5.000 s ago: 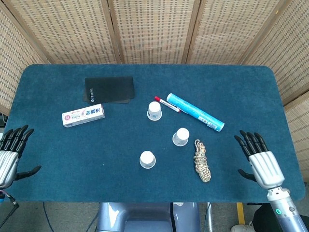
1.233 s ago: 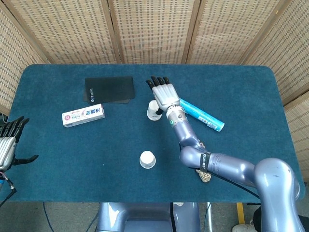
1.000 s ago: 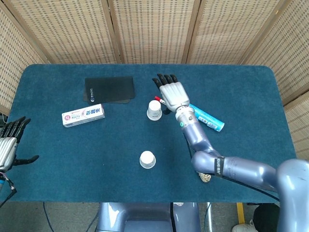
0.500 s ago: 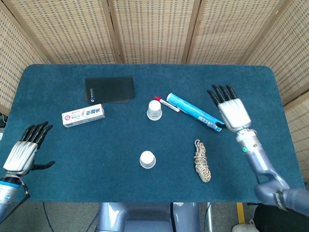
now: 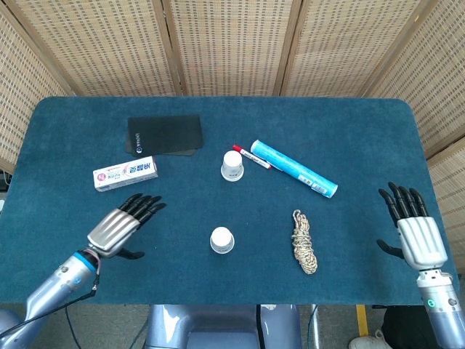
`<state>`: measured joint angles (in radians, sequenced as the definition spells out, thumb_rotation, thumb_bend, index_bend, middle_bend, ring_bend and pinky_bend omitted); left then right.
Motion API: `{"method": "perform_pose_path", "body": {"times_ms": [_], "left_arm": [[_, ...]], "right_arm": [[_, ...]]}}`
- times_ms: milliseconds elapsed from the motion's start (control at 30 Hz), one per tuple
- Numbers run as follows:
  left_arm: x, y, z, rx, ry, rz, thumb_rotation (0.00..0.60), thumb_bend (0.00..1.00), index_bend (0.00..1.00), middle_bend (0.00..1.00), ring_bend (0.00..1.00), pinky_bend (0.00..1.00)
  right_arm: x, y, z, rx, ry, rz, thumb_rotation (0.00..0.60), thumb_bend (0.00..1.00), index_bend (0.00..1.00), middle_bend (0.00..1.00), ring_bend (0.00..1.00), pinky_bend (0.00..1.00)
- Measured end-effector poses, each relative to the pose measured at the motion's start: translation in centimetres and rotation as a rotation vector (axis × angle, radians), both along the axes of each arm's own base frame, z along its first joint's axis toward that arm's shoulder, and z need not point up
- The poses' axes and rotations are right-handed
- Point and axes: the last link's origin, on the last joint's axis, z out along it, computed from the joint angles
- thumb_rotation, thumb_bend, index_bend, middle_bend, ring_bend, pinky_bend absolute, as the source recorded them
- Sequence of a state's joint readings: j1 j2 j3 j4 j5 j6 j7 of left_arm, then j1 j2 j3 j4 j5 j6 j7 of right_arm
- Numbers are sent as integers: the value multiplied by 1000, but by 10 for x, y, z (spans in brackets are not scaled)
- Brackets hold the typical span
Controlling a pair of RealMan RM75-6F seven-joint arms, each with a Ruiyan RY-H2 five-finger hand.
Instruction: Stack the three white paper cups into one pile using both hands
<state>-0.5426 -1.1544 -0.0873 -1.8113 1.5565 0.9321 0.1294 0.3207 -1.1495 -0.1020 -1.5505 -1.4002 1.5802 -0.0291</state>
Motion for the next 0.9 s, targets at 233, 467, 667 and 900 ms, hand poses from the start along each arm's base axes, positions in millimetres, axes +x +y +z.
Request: {"method": "perform_pose_path", "body": {"times_ms": [233,467,667,900], "left_arm": [[62,20,-45,-64,65,-207,600,110,67,0,5,60],[106,33,-89,-129,118,-305,600,258,161,21,59,131],[121,43,-116,-124,172,-326,600,327,205,46,80,145],[125,50,-136,-126,226,-312,600,323,236,78,109,175]], "right_arm": [[-3,8,4,-16,-6,-18,600,0,30,0,0,0],[-4,6,10,-46,-24,-16,600,0,40,1,0,0],[-5,5,11,-49,-32,-23,600,0,42,2,0,0],[-7,3,13,-59,-44,-34,600,0,42,2,0,0]]}}
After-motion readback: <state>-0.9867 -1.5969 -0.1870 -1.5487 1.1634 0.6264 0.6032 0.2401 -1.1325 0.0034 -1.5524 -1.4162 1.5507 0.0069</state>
